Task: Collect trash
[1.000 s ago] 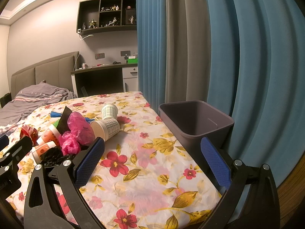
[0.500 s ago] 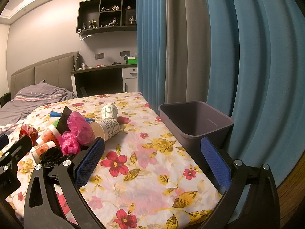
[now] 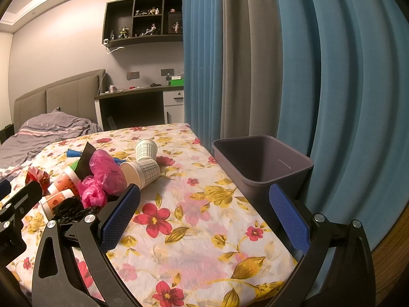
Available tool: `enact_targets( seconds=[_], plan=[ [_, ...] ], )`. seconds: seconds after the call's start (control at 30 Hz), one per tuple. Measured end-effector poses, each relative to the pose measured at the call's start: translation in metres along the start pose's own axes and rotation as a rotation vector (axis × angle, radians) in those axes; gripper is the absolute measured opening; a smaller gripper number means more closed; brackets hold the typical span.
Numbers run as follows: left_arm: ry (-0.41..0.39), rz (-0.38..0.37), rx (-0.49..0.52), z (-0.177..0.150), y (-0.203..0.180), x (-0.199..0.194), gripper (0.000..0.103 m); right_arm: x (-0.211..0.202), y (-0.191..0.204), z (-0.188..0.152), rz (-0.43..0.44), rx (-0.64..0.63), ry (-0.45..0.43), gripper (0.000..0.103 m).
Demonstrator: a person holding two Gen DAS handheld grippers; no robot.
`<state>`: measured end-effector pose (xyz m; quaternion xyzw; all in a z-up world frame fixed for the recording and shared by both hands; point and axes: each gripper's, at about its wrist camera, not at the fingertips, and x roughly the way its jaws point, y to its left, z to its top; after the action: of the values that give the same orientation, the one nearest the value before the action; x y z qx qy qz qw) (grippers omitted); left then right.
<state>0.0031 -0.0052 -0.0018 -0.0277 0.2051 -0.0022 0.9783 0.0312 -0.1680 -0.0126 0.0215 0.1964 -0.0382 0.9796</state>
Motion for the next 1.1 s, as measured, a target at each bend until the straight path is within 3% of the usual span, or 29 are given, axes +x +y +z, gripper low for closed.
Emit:
enact_targets(
  seconds=[1.1],
  plan=[
    [-0.001, -0.007, 0.003, 0.0000, -0.0029, 0.0043, 0.093, 0.0022, 0.0002, -0.0002, 0.000, -0.003, -0.003, 0.098]
  ],
)
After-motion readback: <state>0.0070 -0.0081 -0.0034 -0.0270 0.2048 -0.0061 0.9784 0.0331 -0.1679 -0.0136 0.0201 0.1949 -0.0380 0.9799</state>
